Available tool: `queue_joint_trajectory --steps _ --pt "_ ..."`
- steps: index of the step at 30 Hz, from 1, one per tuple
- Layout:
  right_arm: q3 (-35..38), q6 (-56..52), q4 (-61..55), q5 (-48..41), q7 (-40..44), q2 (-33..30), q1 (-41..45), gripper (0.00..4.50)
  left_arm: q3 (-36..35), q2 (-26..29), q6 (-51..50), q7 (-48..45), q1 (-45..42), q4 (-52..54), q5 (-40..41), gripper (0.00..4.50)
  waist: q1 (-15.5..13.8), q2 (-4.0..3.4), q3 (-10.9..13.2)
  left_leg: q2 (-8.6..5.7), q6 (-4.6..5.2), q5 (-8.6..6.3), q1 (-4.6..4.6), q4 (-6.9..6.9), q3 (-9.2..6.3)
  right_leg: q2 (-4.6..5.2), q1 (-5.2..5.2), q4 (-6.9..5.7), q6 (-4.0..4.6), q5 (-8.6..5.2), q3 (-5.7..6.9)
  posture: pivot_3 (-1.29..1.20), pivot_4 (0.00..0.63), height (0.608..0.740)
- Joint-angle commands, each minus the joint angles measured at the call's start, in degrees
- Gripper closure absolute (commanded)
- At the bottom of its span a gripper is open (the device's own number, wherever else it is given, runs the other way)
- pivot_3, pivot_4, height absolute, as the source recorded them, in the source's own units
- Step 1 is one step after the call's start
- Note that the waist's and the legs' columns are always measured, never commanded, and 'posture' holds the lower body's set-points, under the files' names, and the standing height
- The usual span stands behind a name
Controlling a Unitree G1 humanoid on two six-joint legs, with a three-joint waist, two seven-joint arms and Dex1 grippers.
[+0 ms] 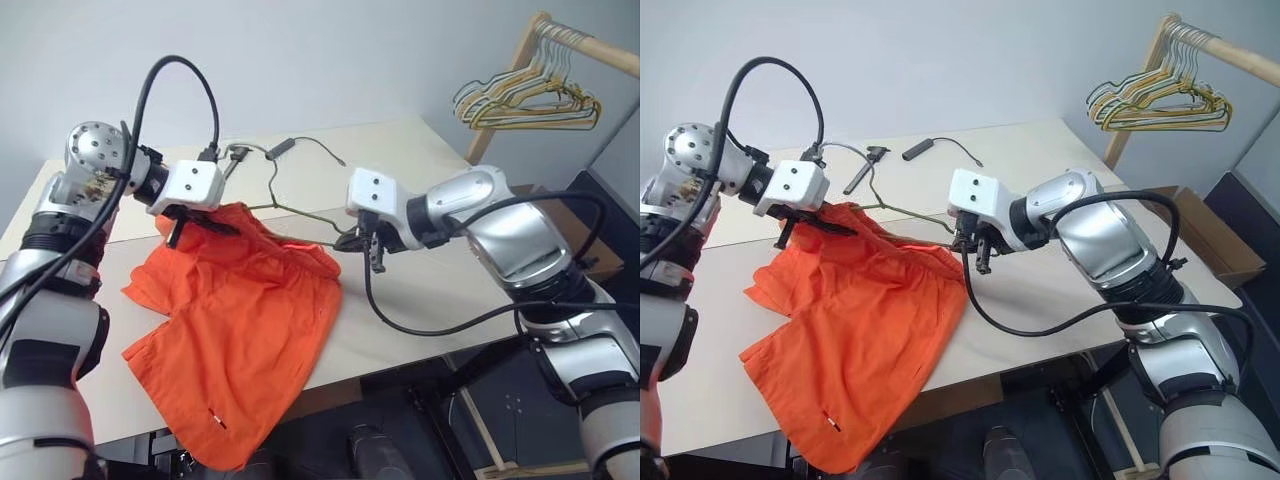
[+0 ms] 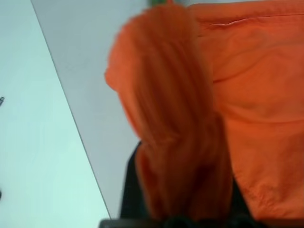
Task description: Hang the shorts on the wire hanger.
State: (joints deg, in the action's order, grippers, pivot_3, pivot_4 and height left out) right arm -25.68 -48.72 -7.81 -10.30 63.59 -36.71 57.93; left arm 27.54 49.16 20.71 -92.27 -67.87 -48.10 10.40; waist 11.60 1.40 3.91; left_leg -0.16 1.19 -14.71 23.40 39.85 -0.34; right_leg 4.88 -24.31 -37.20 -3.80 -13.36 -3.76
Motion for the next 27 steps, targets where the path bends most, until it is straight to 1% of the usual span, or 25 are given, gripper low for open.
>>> queue_joint_trajectory --steps 1,2,4,5,7,9,11,12,14,15,16,18,20,22,25,27 --pt "2.4 1.9 -1.9 -1.0 0.5 0.2 0.4 4.5 -3.5 -0.2 -2.0 -0.2 -0.6 1.1 1.8 4.47 0.1 0.0 0.0 0.0 0.0 0.0 0.0 0.0 0.0 0.0 0.0 -0.01 0.0 0.0 0.0 -0.16 0.0 0.74" --pt "2.4 2.5 -2.1 -0.7 0.4 0.0 0.0 4.5 -3.9 -0.3 -2.6 -0.2 -0.5 1.0 2.0 4.47 0.2 0.0 0.0 0.0 0.0 0.0 0.0 0.0 -0.01 0.0 0.0 0.0 0.0 0.0 0.0 -0.16 0.0 0.74" --pt "2.7 3.3 -2.3 0.0 -0.2 -1.1 -1.3 3.96 -4.3 -0.1 -4.2 -0.2 -0.4 1.5 2.8 4.5 0.2 0.0 0.0 -0.01 0.0 0.0 0.01 0.0 -0.01 0.0 0.0 0.0 -0.01 -0.01 0.01 -0.17 0.0 0.74" --pt "2.9 3.7 -2.4 0.2 -0.3 -1.6 -1.7 3.75 -4.4 0.0 -4.7 -0.2 -0.3 1.7 3.1 4.5 0.2 0.0 0.0 -0.01 0.0 0.0 0.01 0.0 -0.01 0.0 0.0 0.0 -0.01 -0.01 0.0 -0.17 0.0 0.74" --pt "5.1 2.5 -2.2 0.1 -1.4 -2.8 -2.8 3.03 -4.9 0.3 -5.6 -0.2 0.0 1.9 3.4 4.5 0.2 0.0 0.0 0.0 0.0 0.0 0.02 0.0 -0.03 0.0 0.0 0.01 -0.02 -0.01 0.02 -0.17 0.0 0.74" --pt "7.8 1.2 -2.0 -0.3 -2.8 -4.0 -3.8 2.42 -5.4 0.4 -6.7 -0.2 0.5 2.4 3.9 4.5 0.2 0.0 0.0 -0.02 0.0 0.0 0.02 0.01 -0.02 0.05 0.0 0.0 -0.02 -0.01 0.02 -0.18 0.002 0.74" --pt "12.5 -0.3 -1.5 -1.1 -4.7 -6.0 -5.6 1.69 -6.6 0.3 -8.3 -0.2 1.1 3.2 4.3 4.5 0.2 0.0 0.0 -0.03 0.0 0.0 0.02 0.01 -0.02 0.08 0.01 -0.01 -0.03 -0.01 0.02 -0.17 0.008 0.74" --pt "14.9 -0.8 -1.3 -1.2 -5.8 -7.1 -6.6 1.43 -7.1 0.3 -9.0 -0.2 1.4 3.9 4.7 4.5 0.1 0.0 0.0 -0.03 0.0 0.0 0.01 0.0 -0.03 0.09 0.01 -0.01 -0.03 -0.02 0.02 -0.17 0.012 0.74" --pt "19.5 -1.7 -1.1 -1.7 -7.8 -9.1 -9.4 0.72 -7.5 0.7 -10.4 -0.2 2.5 5.5 5.4 4.5 0.0 0.0 0.0 -0.04 0.0 0.0 0.04 0.0 -0.06 0.11 0.03 0.0 -0.04 -0.02 0.06 -0.17 0.019 0.74" --pt "22.2 -1.9 -1.0 -2.1 -8.9 -9.9 -11.4 0.28 -7.7 1.0 -10.7 -0.2 3.2 6.0 5.3 4.5 0.0 0.0 0.0 -0.05 0.01 -0.01 0.01 -0.01 -0.04 0.15 0.05 0.0 -0.06 -0.03 0.05 -0.17 0.021 0.74" --pt "24.5 -1.6 -1.2 -2.3 -9.9 -10.7 -13.9 0.04 -7.9 1.2 -10.8 -0.2 3.9 6.3 4.9 4.5 0.0 0.0 0.0 -0.04 0.01 -0.01 -0.01 -0.01 -0.04 0.15 0.05 0.01 -0.06 -0.04 0.05 -0.17 0.023 0.74" --pt "29.4 -1.4 -2.6 -3.7 -11.8 -10.5 -20.1 0.04 -8.8 1.4 -11.2 -0.2 4.8 6.5 4.1 4.5 -0.1 0.01 0.0 -0.04 0.02 -0.01 -0.06 -0.03 -0.05 0.14 0.13 0.02 -0.06 -0.04 0.05 -0.16 0.028 0.74" --pt "33.8 1.9 -4.6 -5.7 -12.8 -8.4 -27.1 0.04 -9.6 1.6 -12.0 -0.2 5.3 6.9 3.9 4.5 -0.2 0.02 0.0 -0.05 0.03 -0.02 -0.08 -0.03 -0.03 0.14 0.14 0.03 -0.07 -0.04 0.03 -0.16 0.028 0.74" --pt "36.1 6.9 -6.3 -6.2 -14.5 -5.2 -34.2 0.04 -10.4 1.7 -12.4 -0.2 5.7 7.4 3.8 4.5 -0.2 0.02 0.0 -0.04 0.04 -0.02 -0.11 -0.03 -0.01 0.1 0.15 0.03 -0.07 -0.04 -0.01 -0.16 0.031 0.74" --pt "36.2 9.9 -9.2 -8.0 -18.2 2.3 -42.0 0.04 -11.5 2.0 -13.2 -0.2 6.2 8.1 3.6 4.5 0.1 0.01 0.0 -0.06 0.05 -0.03 -0.19 -0.05 0.07 0.13 0.14 0.04 -0.11 -0.07 -0.16 -0.15 0.034 0.74" --pt "34.4 11.3 -11.3 -8.9 -20.4 7.2 -44.3 0.04 -11.8 2.1 -13.4 -0.2 6.4 8.4 3.4 4.5 0.2 0.0 0.0 -0.03 0.06 -0.04 -0.25 -0.04 0.07 0.08 0.18 0.04 -0.14 -0.09 -0.18 -0.15 0.034 0.74"
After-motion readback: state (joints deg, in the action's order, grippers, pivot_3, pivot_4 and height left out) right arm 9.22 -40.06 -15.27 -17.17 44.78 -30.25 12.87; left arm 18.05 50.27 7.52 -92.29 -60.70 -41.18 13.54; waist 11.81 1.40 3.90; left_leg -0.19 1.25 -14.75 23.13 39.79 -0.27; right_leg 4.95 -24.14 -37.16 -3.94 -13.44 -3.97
